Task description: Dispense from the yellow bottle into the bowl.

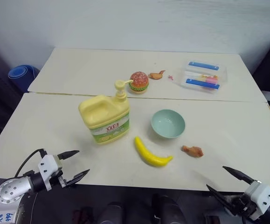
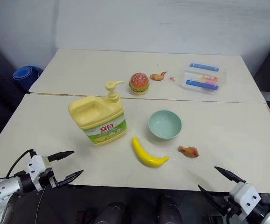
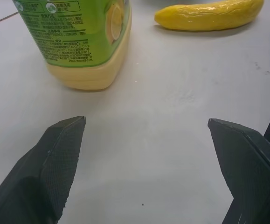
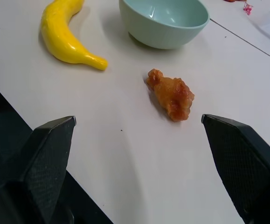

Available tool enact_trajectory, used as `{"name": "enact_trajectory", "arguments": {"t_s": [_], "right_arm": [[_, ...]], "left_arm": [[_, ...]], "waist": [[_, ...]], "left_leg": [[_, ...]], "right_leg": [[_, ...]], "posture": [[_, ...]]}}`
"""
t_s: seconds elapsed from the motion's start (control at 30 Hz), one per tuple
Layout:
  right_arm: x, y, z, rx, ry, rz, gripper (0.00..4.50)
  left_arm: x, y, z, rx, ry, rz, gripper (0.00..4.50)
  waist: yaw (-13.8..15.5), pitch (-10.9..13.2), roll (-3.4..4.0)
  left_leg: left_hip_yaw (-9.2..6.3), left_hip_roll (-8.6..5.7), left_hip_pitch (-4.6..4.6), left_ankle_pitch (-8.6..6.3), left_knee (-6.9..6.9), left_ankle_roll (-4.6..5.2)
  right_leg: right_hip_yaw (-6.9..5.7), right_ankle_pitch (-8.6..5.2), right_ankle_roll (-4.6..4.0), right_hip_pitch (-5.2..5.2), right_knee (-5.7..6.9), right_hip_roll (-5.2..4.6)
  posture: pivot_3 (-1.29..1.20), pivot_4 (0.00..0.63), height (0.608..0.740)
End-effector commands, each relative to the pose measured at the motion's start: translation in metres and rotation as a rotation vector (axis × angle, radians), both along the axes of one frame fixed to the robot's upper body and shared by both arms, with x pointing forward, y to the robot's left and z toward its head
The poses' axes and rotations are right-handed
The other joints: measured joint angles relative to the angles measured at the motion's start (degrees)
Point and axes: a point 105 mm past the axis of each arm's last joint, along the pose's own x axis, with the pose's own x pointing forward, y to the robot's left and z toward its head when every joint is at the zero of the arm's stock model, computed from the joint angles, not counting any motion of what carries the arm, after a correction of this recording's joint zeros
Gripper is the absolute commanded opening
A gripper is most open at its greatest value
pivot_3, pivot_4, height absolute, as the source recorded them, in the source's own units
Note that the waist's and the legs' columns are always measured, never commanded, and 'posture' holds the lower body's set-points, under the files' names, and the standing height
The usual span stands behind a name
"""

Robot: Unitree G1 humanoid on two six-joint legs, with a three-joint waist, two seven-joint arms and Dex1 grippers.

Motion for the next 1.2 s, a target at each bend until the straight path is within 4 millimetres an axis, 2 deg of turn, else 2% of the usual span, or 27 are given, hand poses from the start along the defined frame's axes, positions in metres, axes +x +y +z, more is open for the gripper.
{"name": "enact_trajectory", "arguments": {"t_s": [0.03, 0.17, 0.23, 0.3, 0.47, 0.6, 0.77, 0.87, 1.03, 1.13, 1.2], "right_arm": [[0.006, -0.001, 0.013, 0.030, -0.035, -0.019, 4.50], [0.026, 0.003, 0.026, 0.097, 0.007, -0.012, 4.50], [0.042, 0.004, 0.033, 0.086, 0.038, 0.016, 4.50], [0.058, 0.004, 0.035, 0.045, 0.094, 0.055, 4.50], [0.098, -0.008, 0.016, -0.089, 0.238, 0.073, 4.50], [0.125, -0.017, -0.005, -0.161, 0.314, 0.069, 4.50], [0.147, -0.010, -0.023, -0.182, 0.365, 0.116, 4.50], [0.159, 0.001, -0.023, -0.143, 0.352, 0.136, 3.89], [0.159, -0.001, -0.019, -0.124, 0.334, 0.141, 2.16], [0.156, -0.008, -0.004, -0.073, 0.266, 0.128, 1.08], [0.152, -0.019, 0.003, -0.069, 0.243, 0.101, 0.92]], "left_arm": [[-0.005, 0.001, 0.004, -0.011, 0.024, -0.019, 4.47], [-0.006, -0.019, 0.020, -0.104, 0.069, -0.122, 4.47], [-0.010, -0.034, 0.036, -0.164, 0.079, -0.240, 4.47], [-0.005, -0.045, 0.052, -0.230, 0.057, -0.270, 4.47], [-0.011, -0.065, 0.055, -0.209, 0.070, -0.366, 4.47], [-0.017, -0.073, 0.053, -0.200, 0.085, -0.388, 4.47], [-0.016, -0.073, 0.053, -0.197, 0.080, -0.387, 4.47], [-0.014, -0.077, 0.056, -0.197, 0.073, -0.398, 4.50], [-0.012, -0.079, 0.057, -0.190, 0.067, -0.419, 4.50], [-0.010, -0.079, 0.058, -0.188, 0.064, -0.422, 4.50], [-0.009, -0.079, 0.057, -0.186, 0.063, -0.424, 4.50]], "waist": [[-0.03, 0.00, 0.00], [-0.07, 0.03, 0.02], [-0.03, 0.03, 0.01], [-0.03, 0.05, 0.06], [-0.15, 0.04, 0.05], [-0.25, 0.03, 0.04], [-0.28, 0.03, 0.06], [-0.38, 0.01, 0.00], [-0.40, 0.00, 0.01], [-0.20, 0.01, 0.01], [-0.12, 0.03, 0.04]], "left_leg": [[0.00, 0.00, 0.00, 0.00, 0.00, 0.00], [0.01, 0.00, 0.00, 0.00, 0.02, 0.01], [0.01, 0.00, 0.00, 0.00, 0.05, 0.02], [0.00, 0.00, 0.00, 0.03, 0.06, 0.03], [0.00, 0.02, 0.04, 0.21, 0.03, 0.23], [0.00, 0.04, 0.02, 0.23, 0.06, 0.20], [-0.01, 0.01, 0.03, 0.31, 0.13, 0.16], [-0.02, 0.05, 0.07, 0.37, 0.13, 0.08], [-0.02, 0.05, 0.08, 0.42, 0.14, 0.03], [-0.02, 0.05, 0.07, 0.42, 0.14, 0.02], [-0.03, 0.04, 0.04, 0.42, 0.14, 0.03]], "right_leg": [[0.00, 0.00, 0.00, 0.00, 0.00, 0.00], [0.03, 0.00, 0.00, 0.00, 0.01, -0.01], [0.05, 0.02, -0.03, 0.00, 0.01, -0.04], [0.04, 0.03, -0.10, 0.00, 0.01, -0.04], [-0.02, 0.04, -0.10, -0.06, -0.01, 0.01], [-0.08, 0.06, -0.08, -0.12, -0.14, 0.09], [-0.11, 0.11, -0.05, -0.06, -0.14, 0.09], [-0.13, 0.17, -0.11, -0.02, -0.11, 0.12], [-0.13, 0.23, -0.14, -0.02, -0.06, 0.13], [-0.13, 0.24, -0.13, -0.02, -0.09, 0.14], [-0.15, 0.25, -0.12, -0.02, -0.11, 0.13]], "posture": [[0.00, 0.150, 0.740], [0.00, 0.150, 0.740], [0.00, 0.150, 0.740], [0.00, 0.150, 0.740], [0.00, 0.150, 0.740], [0.00, 0.150, 0.740], [0.00, 0.150, 0.740], [0.00, 0.150, 0.740], [0.00, 0.150, 0.740], [0.00, 0.150, 0.740], [0.00, 0.150, 0.740]]}}
